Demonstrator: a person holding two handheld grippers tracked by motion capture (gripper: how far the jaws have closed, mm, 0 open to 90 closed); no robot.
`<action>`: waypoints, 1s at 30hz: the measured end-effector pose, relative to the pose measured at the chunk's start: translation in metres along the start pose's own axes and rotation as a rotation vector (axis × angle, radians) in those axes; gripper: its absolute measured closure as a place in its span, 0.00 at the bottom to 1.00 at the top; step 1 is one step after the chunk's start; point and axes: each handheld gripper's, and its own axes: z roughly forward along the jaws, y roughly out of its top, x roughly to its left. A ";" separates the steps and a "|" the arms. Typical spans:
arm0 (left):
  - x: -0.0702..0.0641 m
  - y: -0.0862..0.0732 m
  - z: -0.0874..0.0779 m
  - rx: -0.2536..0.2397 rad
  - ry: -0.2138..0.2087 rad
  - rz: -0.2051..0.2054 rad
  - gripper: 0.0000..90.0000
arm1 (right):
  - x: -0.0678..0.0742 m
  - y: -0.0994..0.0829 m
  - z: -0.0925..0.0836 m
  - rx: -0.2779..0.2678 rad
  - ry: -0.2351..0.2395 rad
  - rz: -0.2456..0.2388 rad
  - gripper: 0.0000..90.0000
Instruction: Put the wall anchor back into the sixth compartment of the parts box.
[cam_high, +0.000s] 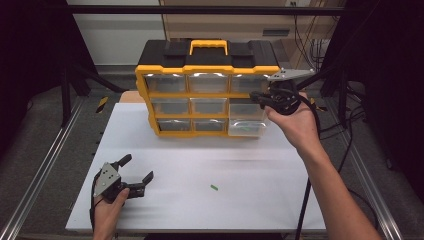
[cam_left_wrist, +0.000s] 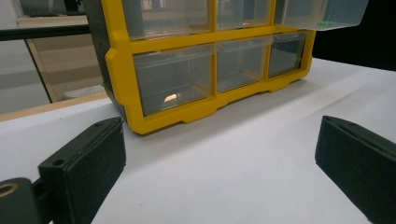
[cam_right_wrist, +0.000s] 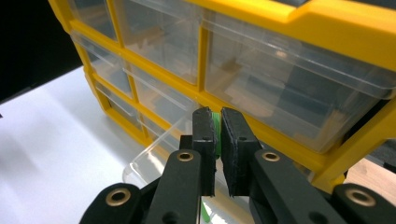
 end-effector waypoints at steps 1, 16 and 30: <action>0.000 0.000 0.000 -0.001 0.001 0.000 0.02 | 0.000 0.000 0.001 0.007 -0.003 -0.002 0.94; 0.001 0.001 -0.001 -0.005 0.005 -0.002 0.02 | -0.001 -0.015 0.022 0.108 -0.009 -0.009 0.94; 0.001 0.001 -0.002 -0.006 0.007 0.002 0.02 | 0.032 -0.019 0.005 -0.086 -0.044 -0.030 0.35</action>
